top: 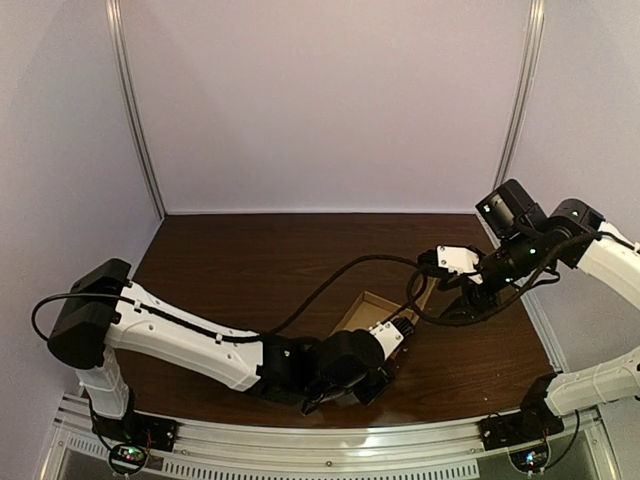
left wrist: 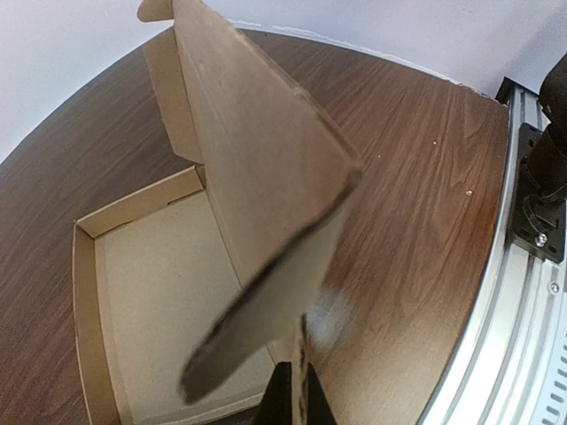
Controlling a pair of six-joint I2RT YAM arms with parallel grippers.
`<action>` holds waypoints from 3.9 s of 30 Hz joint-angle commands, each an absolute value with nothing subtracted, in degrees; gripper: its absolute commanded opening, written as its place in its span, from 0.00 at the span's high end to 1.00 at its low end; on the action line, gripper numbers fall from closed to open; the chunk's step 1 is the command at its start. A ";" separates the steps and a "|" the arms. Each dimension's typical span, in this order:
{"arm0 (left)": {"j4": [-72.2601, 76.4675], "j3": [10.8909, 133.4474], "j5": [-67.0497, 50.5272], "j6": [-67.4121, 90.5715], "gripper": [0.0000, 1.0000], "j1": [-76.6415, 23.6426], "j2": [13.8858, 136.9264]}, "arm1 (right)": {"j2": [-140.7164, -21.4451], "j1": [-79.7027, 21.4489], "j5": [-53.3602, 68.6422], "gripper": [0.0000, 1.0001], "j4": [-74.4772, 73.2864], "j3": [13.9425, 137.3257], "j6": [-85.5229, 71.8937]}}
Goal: Fold the paper box
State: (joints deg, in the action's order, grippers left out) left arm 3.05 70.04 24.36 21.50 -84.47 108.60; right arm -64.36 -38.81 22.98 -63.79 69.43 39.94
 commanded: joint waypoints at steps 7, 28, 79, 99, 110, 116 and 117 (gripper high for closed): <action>13.49 66.26 17.47 22.67 1.00 -83.68 106.08 | -65.01 -27.73 25.44 0.45 -61.22 66.50 33.22; 9.70 69.04 5.58 6.26 1.00 -83.49 108.08 | -81.06 -23.57 34.68 0.53 -48.42 64.64 33.71; 15.90 73.95 0.56 -14.91 0.93 -72.35 113.68 | -94.42 -30.41 36.41 0.39 -78.28 96.87 27.59; 26.68 76.82 11.69 -4.95 0.89 -71.63 119.06 | -94.71 -28.99 33.21 0.17 -79.89 103.09 17.86; 25.42 75.07 13.83 -4.52 0.65 -72.05 113.84 | -100.13 -30.32 23.45 0.17 -78.00 103.93 14.76; 19.45 66.54 12.43 -3.81 0.62 -73.36 101.71 | -102.19 -30.24 22.77 0.21 -77.75 105.27 13.82; 18.30 64.97 12.23 -2.76 0.62 -73.39 99.78 | -102.88 -30.23 23.39 0.24 -77.89 105.48 13.89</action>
State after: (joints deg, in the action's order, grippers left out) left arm 21.10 69.47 12.99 -4.89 -72.66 108.47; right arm -101.45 -30.13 24.45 -76.75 103.31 15.14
